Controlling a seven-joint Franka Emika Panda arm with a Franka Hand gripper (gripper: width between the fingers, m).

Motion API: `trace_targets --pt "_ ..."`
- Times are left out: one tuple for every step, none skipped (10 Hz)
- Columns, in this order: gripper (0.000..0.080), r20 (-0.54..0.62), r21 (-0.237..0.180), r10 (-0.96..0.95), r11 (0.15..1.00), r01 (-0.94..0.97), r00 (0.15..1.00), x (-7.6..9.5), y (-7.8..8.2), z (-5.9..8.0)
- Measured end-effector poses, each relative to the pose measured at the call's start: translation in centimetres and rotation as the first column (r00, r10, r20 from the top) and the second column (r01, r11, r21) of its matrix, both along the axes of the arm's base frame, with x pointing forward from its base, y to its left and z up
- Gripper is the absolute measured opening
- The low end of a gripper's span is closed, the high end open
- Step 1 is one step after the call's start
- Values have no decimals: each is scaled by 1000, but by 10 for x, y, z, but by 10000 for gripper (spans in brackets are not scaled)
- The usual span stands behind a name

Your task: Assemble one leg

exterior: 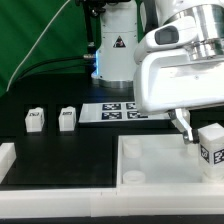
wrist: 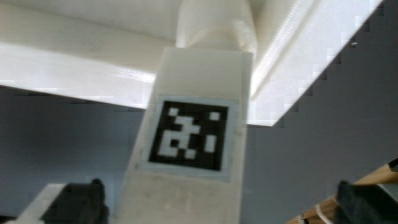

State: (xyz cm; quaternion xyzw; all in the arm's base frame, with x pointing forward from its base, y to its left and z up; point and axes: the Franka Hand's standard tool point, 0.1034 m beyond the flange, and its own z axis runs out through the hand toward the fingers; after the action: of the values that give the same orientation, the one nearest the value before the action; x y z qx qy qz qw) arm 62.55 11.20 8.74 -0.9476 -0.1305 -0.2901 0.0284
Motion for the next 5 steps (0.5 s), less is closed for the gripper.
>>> trace_targets --pt "648 1 -3 2 1000 -2 1000 1 -2 1" --pt "649 4 -10 6 1000 -6 1000 3 -6 6" --pt "649 3 -18 10 1000 -10 1000 5 -11 11" --pt "649 -1 -23 12 1000 -12 1000 6 -15 17" --pt "649 -5 -26 14 1000 -14 1000 7 -17 23"
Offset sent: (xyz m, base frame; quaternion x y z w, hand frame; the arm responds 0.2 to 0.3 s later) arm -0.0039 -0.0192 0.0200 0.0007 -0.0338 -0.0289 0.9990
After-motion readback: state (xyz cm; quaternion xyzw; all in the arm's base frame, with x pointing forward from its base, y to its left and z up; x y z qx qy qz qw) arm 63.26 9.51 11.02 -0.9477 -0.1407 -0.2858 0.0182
